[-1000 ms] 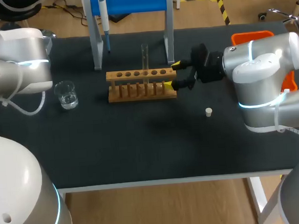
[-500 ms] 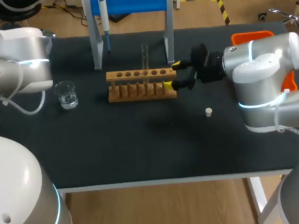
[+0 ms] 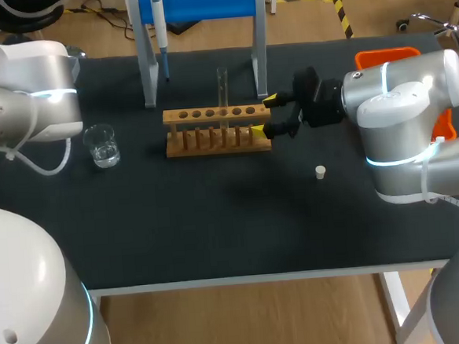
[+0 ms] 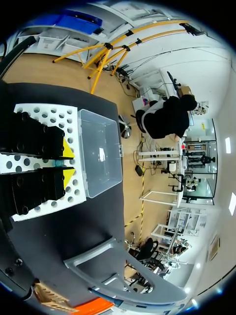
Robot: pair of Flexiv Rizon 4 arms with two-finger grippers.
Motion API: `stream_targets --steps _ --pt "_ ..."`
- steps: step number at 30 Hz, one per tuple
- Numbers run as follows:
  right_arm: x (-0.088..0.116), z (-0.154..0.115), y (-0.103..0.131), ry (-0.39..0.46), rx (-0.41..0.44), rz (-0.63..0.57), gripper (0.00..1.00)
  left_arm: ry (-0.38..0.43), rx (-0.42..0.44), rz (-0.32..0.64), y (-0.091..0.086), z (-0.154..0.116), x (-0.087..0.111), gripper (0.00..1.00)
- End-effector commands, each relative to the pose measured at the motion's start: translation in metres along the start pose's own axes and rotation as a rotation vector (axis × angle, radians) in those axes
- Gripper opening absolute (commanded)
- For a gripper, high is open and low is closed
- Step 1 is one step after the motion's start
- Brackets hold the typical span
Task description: Invert the test tube, pick up the pipette, mount the tip to pipette, aspirate from beaker and dispense into the tube, eject the tip, return the pipette, and cap with the stopper.
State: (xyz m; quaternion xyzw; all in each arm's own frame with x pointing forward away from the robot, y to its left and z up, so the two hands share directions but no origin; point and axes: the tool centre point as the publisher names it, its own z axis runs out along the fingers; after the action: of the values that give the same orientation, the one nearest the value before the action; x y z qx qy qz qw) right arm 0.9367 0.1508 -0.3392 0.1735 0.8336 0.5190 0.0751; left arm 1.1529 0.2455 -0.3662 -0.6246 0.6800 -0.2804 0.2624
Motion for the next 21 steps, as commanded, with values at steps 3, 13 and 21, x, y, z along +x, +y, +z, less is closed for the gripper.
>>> stream_targets --steps 3,13,21 --pt "0.0 -0.001 0.0 0.001 0.002 0.001 1.0 0.0 -0.002 0.0 -0.001 0.002 -0.002 0.0" --pt "0.0 -0.001 0.0 0.001 0.002 0.001 1.0 -0.005 0.006 0.005 -0.004 -0.004 -0.001 0.0" --pt "0.0 -0.001 0.0 0.001 0.002 0.001 1.0 -0.02 0.012 0.014 -0.009 -0.012 -0.002 0.0"
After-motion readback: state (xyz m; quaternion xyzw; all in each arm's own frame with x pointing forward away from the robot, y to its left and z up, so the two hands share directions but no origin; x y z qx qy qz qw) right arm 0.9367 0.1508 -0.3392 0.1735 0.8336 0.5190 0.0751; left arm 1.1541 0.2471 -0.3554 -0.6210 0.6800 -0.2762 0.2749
